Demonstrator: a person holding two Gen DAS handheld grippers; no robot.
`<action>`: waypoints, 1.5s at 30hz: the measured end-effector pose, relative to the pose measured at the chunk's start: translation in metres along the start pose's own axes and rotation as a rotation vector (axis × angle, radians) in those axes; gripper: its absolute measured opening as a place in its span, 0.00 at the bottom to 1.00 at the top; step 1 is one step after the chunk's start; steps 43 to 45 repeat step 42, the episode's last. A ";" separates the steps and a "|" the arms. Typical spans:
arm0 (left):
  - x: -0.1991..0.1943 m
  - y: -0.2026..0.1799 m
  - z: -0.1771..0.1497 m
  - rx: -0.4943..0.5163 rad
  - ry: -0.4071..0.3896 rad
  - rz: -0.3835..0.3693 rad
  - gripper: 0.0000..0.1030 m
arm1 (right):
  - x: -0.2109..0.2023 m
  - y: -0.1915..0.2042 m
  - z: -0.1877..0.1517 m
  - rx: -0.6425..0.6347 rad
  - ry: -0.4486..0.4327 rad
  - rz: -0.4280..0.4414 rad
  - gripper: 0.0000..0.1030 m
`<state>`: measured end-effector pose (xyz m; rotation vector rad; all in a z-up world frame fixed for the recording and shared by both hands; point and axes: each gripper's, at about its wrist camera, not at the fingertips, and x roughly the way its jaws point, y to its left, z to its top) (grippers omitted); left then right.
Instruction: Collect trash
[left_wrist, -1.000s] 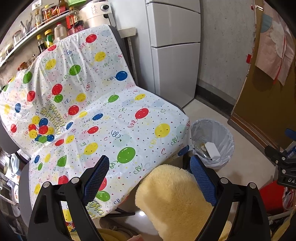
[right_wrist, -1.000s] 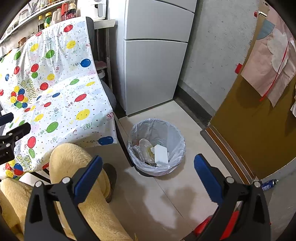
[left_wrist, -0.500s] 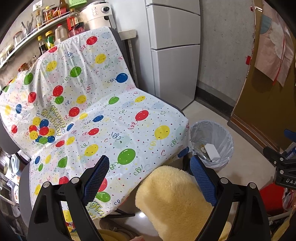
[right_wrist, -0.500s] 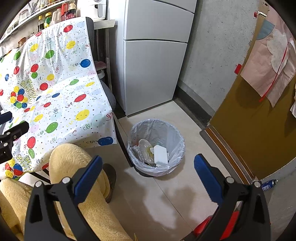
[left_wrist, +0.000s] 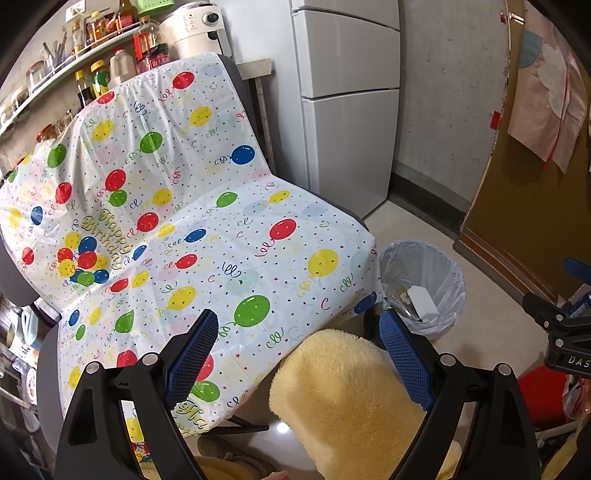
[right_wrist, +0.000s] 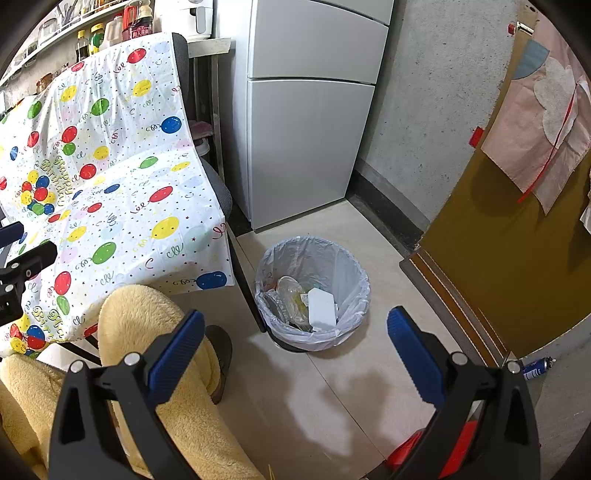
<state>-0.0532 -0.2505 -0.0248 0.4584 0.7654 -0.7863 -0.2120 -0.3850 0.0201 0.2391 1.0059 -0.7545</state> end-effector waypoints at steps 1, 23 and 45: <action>0.000 0.000 0.000 0.000 0.000 0.000 0.86 | 0.000 0.000 0.000 0.001 -0.001 -0.001 0.94; 0.000 -0.001 -0.001 0.000 -0.001 0.000 0.86 | 0.002 0.001 0.000 0.001 0.000 -0.001 0.94; 0.000 0.002 -0.005 0.002 -0.008 0.032 0.86 | 0.002 0.002 0.003 0.001 -0.013 0.016 0.94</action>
